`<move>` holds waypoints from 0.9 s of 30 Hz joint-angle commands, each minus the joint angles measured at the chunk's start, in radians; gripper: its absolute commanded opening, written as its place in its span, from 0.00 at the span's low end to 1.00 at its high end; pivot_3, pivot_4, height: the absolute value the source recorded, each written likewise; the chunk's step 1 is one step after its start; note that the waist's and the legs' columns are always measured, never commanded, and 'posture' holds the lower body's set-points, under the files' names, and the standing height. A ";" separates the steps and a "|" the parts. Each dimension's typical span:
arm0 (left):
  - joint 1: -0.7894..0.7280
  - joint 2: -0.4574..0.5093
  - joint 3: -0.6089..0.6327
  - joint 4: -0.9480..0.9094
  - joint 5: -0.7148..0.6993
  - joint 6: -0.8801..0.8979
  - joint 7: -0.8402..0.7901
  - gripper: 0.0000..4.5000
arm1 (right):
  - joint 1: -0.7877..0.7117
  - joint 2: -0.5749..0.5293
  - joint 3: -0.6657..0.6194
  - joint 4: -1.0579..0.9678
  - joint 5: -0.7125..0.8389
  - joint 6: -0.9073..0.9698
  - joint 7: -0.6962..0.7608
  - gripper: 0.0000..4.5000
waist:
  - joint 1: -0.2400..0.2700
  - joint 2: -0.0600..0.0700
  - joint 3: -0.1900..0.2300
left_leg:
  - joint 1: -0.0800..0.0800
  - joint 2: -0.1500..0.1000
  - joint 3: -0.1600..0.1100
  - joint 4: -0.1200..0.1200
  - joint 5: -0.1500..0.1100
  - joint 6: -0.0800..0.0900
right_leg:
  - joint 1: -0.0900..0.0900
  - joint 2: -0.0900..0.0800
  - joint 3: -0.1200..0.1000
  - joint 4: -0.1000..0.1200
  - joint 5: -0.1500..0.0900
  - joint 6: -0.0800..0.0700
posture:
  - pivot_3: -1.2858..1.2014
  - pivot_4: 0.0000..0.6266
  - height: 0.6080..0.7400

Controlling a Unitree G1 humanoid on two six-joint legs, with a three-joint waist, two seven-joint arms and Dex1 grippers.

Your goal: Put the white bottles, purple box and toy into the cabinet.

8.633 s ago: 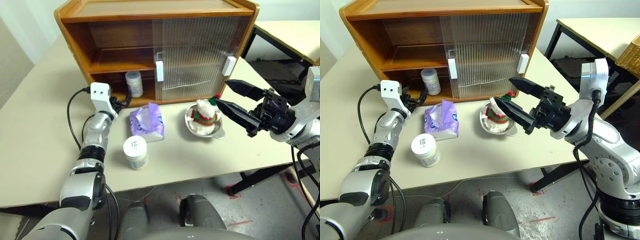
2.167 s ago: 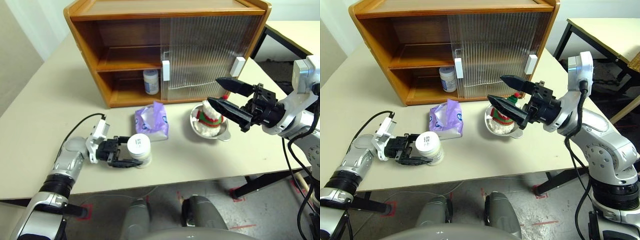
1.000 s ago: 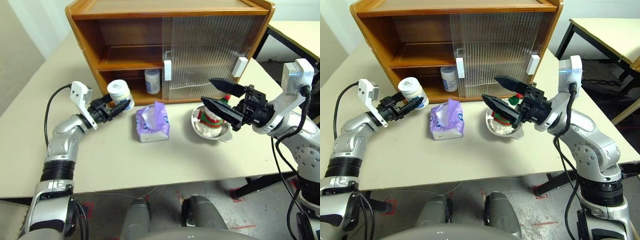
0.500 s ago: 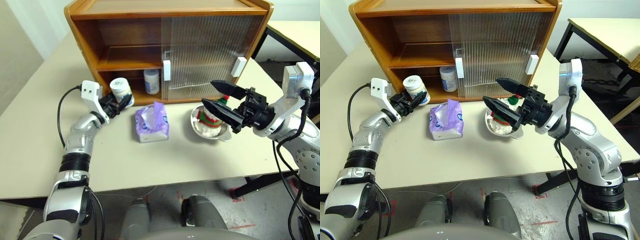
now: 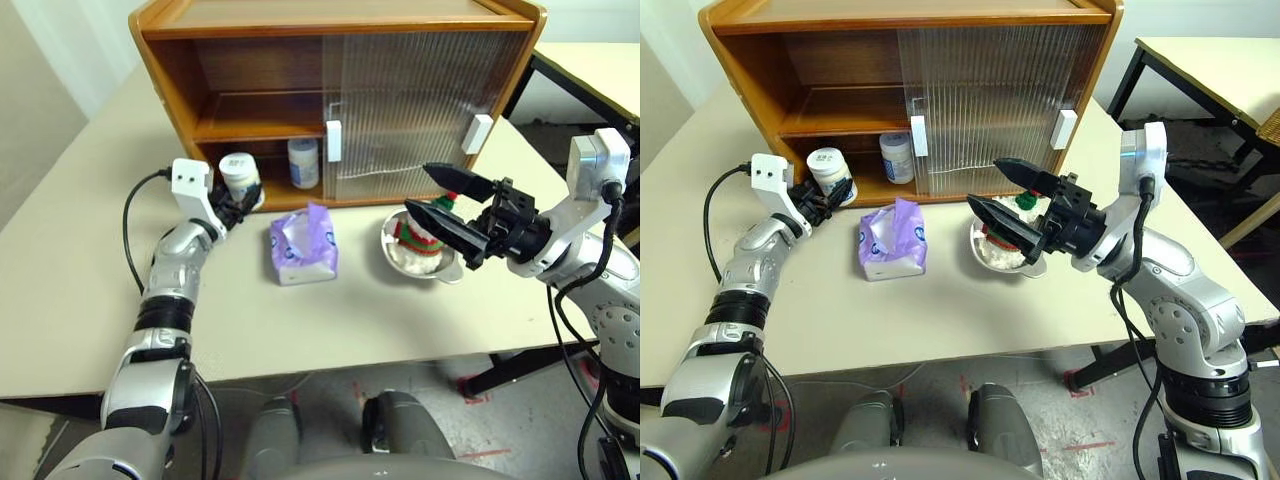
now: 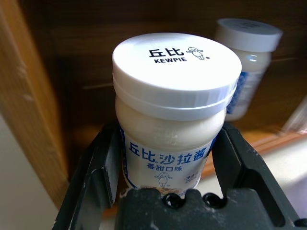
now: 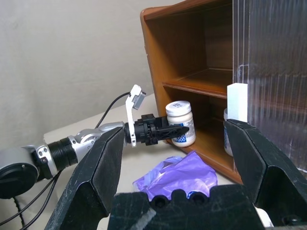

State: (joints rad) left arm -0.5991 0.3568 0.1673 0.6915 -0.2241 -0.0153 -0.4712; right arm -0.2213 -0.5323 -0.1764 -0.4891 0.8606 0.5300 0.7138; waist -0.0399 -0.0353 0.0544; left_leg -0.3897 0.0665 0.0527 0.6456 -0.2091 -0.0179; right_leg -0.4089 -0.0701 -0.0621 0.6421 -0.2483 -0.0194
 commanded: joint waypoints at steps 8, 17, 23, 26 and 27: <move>-0.115 -0.057 -0.005 0.146 0.065 -0.095 0.113 0.68 | 0.017 -0.003 -0.021 -0.034 0.007 -0.011 -0.014 1.00 | 0.000 -0.003 0.000 | 0.000 0.000 0.000 0.000 0.000 0.000 | 0.000 0.000 0.000 0.000 0.000 0.000 | 0.47 0.00 1.00; -0.185 -0.096 0.000 0.269 0.095 -0.161 0.191 0.68 | 0.034 -0.009 -0.033 -0.058 0.016 -0.007 -0.033 1.00 | -0.011 -0.004 0.001 | 0.000 0.000 0.000 0.000 0.000 0.000 | 0.000 0.000 0.000 0.000 0.000 0.000 | 0.46 0.00 1.00; -0.225 -0.096 0.011 0.348 0.109 -0.207 0.260 0.68 | 0.044 -0.017 -0.048 -0.073 0.023 -0.001 -0.043 1.00 | -0.029 -0.005 0.000 | 0.000 0.000 0.000 0.000 0.000 0.000 | 0.000 0.000 0.000 0.000 0.000 0.001 | 0.45 0.00 1.00; -0.252 -0.103 0.022 0.388 0.106 -0.212 0.283 0.68 | 0.050 -0.019 -0.052 -0.079 0.026 -0.001 -0.047 1.00 | -0.033 -0.007 0.001 | 0.000 0.000 0.000 0.000 0.000 0.000 | 0.000 0.000 0.000 0.000 0.001 0.001 | 0.45 0.00 1.00; -0.260 -0.104 0.023 0.401 0.108 -0.216 0.292 0.68 | 0.051 -0.020 -0.052 -0.081 0.027 -0.001 -0.049 1.00 | -0.034 -0.007 0.001 | 0.000 0.000 0.000 0.000 0.000 0.000 | 0.000 0.000 0.000 0.000 0.001 0.001 | 0.45 0.00 1.00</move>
State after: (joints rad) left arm -0.8307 0.2569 0.1813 1.0790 -0.1196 -0.2007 -0.1940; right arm -0.1772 -0.5428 -0.2124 -0.5518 0.8772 0.5302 0.6725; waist -0.0738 -0.0425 0.0552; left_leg -0.3898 0.0662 0.0526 0.6460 -0.2092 -0.0181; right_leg -0.4086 -0.0704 -0.0622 0.6423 -0.2476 -0.0182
